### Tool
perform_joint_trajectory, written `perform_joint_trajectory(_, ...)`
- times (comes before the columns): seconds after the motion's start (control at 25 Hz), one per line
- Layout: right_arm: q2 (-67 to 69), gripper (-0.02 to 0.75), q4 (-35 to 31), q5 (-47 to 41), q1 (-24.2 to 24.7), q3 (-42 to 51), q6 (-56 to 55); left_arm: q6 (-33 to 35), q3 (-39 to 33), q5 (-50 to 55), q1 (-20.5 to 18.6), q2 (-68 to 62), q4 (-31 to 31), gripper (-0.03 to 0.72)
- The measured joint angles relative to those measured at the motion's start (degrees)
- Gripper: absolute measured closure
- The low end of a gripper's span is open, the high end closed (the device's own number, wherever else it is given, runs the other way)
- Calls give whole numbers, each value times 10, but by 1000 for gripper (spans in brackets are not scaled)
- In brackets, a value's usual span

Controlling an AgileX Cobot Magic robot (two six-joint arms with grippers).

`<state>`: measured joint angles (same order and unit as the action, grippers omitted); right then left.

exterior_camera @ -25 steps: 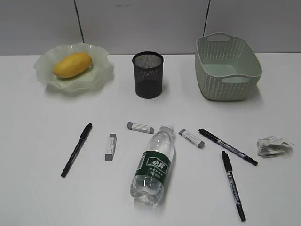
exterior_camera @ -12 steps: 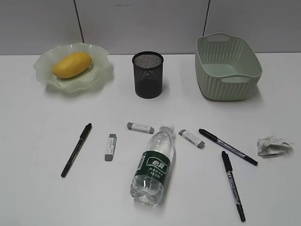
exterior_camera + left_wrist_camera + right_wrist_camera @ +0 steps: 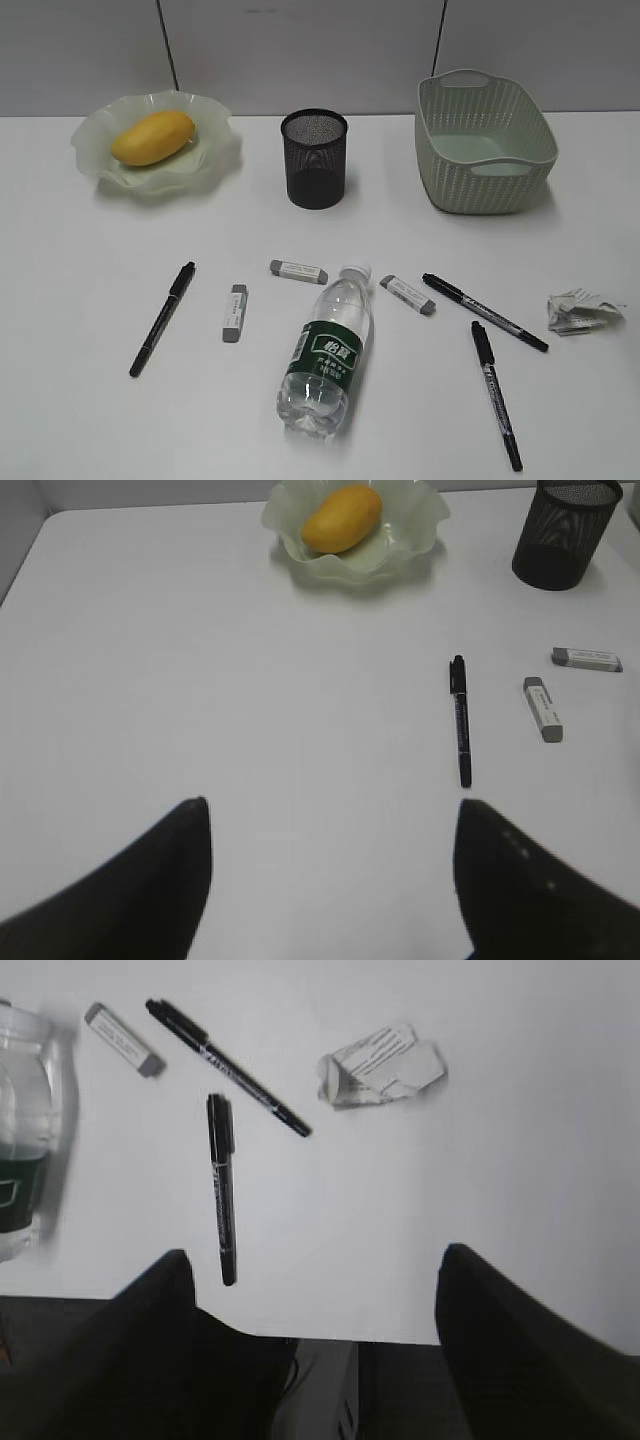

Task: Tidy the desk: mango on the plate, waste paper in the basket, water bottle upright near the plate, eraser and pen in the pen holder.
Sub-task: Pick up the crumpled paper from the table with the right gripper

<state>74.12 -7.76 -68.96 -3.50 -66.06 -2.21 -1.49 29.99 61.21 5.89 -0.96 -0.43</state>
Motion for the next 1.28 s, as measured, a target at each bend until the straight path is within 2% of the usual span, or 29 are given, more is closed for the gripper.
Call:
perform_joint_trajectory(0.24,104,150,1,47,-59,0,-18,0,0,0,0,0,0,117)
perform_joint_trajectory(0.64,222,154,21,144,-63,29,-29,0,0,0,0,0,1,117)
perform_joint_trajectory(0.92,278,200,28,208,-63,52,-34,0,0,0,0,0,1,117)
perform_joint_trajectory(1.28,327,246,70,239,-63,56,-65,0,0,0,0,0,1,117)
